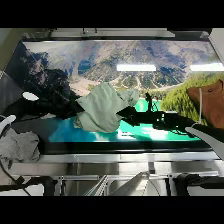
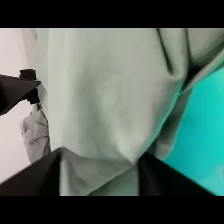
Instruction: Fold the shirts.
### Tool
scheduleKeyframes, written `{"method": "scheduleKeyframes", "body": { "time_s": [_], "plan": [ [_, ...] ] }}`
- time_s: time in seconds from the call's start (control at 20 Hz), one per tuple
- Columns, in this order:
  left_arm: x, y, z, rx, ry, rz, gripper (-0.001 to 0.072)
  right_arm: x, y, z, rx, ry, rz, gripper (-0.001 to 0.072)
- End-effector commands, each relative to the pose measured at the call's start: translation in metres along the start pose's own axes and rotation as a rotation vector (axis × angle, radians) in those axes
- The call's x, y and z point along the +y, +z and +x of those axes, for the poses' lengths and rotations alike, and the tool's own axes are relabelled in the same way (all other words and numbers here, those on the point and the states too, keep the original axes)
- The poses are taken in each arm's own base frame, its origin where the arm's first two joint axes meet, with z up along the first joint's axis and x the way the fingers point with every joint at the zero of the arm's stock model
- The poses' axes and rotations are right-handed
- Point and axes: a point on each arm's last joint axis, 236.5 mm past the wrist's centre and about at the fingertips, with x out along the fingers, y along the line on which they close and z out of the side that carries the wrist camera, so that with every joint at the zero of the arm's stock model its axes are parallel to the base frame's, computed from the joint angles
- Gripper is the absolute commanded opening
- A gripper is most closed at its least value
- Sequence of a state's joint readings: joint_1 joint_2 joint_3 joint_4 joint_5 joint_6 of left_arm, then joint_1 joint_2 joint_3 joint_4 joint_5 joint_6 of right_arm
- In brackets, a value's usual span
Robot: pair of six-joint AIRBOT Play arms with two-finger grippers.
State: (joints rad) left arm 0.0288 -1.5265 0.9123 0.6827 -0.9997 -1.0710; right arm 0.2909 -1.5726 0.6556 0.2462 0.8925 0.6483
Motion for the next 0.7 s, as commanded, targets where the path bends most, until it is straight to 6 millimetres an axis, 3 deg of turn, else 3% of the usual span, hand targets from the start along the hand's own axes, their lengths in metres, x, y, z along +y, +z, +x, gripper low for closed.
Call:
{"method": "scheduleKeyframes", "body": {
  "time_s": [0.0, 0.05, 0.15, 0.3, 0.4, 0.5, 0.65],
  "plan": [
    [-0.018, 0.001, 0.016, 0.094, -0.1, 0.027, 0.0224, 0.017, -0.002, 0.016, 0.003, 0.087, -0.004, 0.0117],
    [-0.028, 0.002, 0.01, 0.123, -0.132, 0.053, 0.0007, 0.028, -0.001, 0.016, 0.013, 0.12, -0.018, 0.0025],
    [-0.054, 0.006, -0.009, 0.16, -0.19, 0.118, 0.0002, 0.06, -0.001, 0.012, 0.035, 0.214, -0.108, 0.0012],
    [-0.108, 0.019, -0.061, 0.129, -0.234, 0.236, 0.0002, 0.106, 0.009, -0.009, 0.031, 0.273, -0.245, 0.0011],
    [-0.155, 0.027, -0.112, 0.037, -0.236, 0.338, 0.0001, 0.151, 0.024, -0.044, -0.013, 0.296, -0.353, 0.0011],
    [-0.21, 0.024, -0.174, -0.098, -0.235, 0.471, 0.0002, 0.214, 0.031, -0.092, -0.09, 0.325, -0.523, 0.0011],
    [-0.298, -0.006, -0.266, -0.35, -0.293, 0.695, 0.0003, 0.33, 0.001, -0.178, -0.273, 0.388, -0.876, 0.0011]
  ]
}}
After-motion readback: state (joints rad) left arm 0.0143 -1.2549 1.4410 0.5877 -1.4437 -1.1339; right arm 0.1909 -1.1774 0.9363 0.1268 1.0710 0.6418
